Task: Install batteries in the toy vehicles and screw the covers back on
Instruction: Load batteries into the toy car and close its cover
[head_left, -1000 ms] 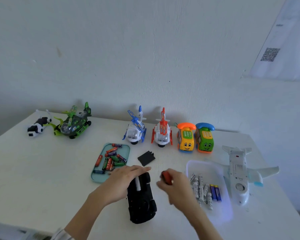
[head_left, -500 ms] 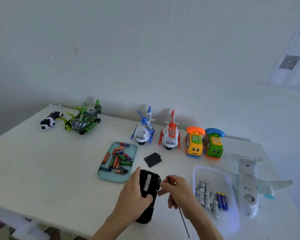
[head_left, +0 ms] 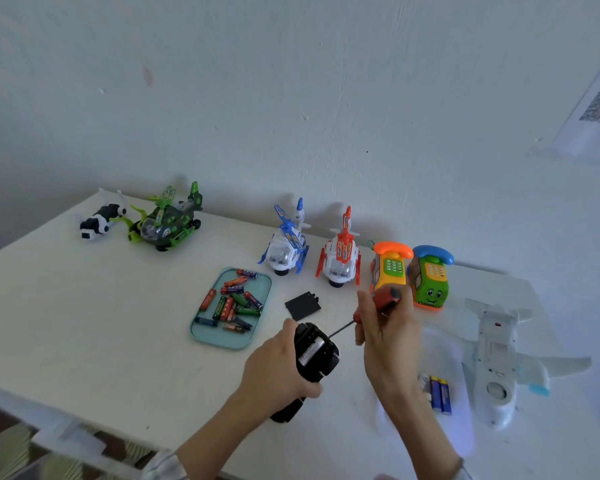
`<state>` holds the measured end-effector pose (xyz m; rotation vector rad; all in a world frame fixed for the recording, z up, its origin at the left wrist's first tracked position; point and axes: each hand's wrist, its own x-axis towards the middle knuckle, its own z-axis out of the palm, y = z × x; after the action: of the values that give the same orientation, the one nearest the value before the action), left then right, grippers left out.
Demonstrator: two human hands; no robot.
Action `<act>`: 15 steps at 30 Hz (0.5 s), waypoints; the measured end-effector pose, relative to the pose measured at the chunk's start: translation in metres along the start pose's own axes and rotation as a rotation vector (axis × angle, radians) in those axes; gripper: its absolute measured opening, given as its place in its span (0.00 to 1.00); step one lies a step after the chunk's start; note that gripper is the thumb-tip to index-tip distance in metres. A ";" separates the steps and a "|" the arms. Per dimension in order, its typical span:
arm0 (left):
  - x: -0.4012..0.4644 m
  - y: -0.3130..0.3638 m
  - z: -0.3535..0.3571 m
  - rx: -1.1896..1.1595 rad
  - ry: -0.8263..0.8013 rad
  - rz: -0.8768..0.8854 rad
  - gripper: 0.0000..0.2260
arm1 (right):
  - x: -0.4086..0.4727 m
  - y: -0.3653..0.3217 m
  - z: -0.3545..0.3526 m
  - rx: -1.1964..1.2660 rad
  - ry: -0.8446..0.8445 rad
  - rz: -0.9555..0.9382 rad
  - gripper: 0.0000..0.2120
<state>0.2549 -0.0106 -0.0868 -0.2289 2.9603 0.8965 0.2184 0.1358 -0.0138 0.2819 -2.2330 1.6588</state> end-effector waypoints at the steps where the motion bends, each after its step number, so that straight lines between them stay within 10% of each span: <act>1: 0.001 0.001 -0.002 0.001 -0.006 0.010 0.33 | -0.001 0.003 0.002 -0.009 -0.003 -0.018 0.11; 15: 0.006 0.000 -0.011 0.035 -0.048 0.060 0.34 | -0.003 0.023 0.023 -0.142 -0.017 -0.124 0.11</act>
<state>0.2495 -0.0174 -0.0781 -0.1162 2.9507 0.8428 0.2091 0.1205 -0.0417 0.3915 -2.2824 1.4325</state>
